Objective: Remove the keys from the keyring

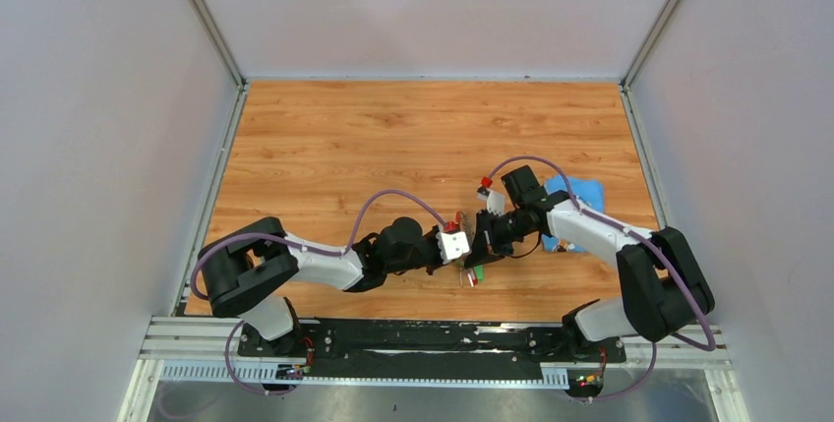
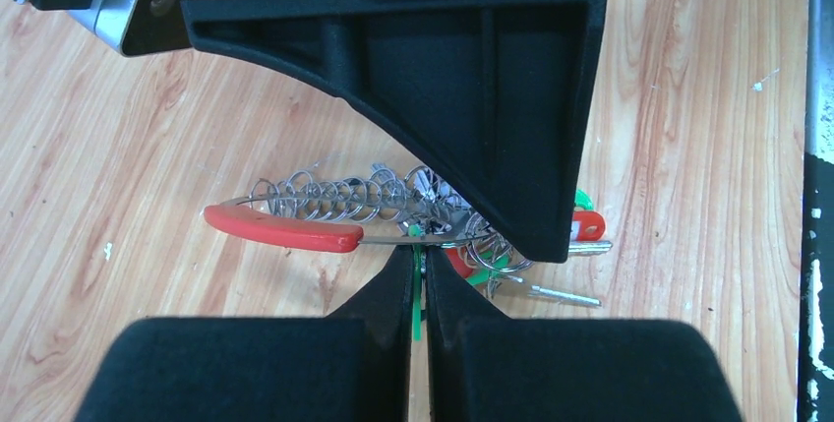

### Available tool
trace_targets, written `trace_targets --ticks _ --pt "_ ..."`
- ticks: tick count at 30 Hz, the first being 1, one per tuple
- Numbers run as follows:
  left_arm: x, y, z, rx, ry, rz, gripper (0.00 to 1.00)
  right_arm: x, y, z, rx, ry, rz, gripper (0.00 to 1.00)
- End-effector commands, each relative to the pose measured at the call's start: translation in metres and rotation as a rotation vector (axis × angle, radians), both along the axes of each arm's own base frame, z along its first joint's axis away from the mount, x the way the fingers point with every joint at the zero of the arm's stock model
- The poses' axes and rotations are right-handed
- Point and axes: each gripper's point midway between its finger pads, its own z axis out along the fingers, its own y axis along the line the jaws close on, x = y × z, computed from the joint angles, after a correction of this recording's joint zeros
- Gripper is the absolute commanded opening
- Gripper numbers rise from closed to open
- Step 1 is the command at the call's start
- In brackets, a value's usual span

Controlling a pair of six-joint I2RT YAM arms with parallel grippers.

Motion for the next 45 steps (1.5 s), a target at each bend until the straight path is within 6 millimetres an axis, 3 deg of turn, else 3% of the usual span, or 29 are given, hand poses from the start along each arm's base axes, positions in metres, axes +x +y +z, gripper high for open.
trace_targets --ticks 1,17,24,30,39,45 --pt "0.01 -0.008 0.032 -0.085 -0.05 0.011 0.0 -0.013 -0.013 -0.008 -0.08 0.04 0.043 0.01" --pt "0.024 0.003 0.016 0.007 0.123 0.102 0.0 -0.021 -0.026 -0.014 -0.167 -0.001 0.101 0.01" --pt "0.034 0.012 0.024 -0.019 0.157 0.152 0.0 -0.022 -0.028 -0.014 -0.175 -0.008 0.116 0.01" --pt "0.033 0.007 0.033 -0.041 0.173 0.122 0.0 -0.021 -0.026 -0.009 -0.169 -0.025 0.126 0.01" --pt "0.012 -0.004 0.033 -0.062 0.247 0.015 0.0 0.006 -0.016 0.013 -0.108 -0.146 -0.099 0.01" --pt "0.004 -0.01 0.031 -0.079 0.329 -0.004 0.0 0.013 -0.012 0.014 -0.035 -0.14 -0.282 0.12"
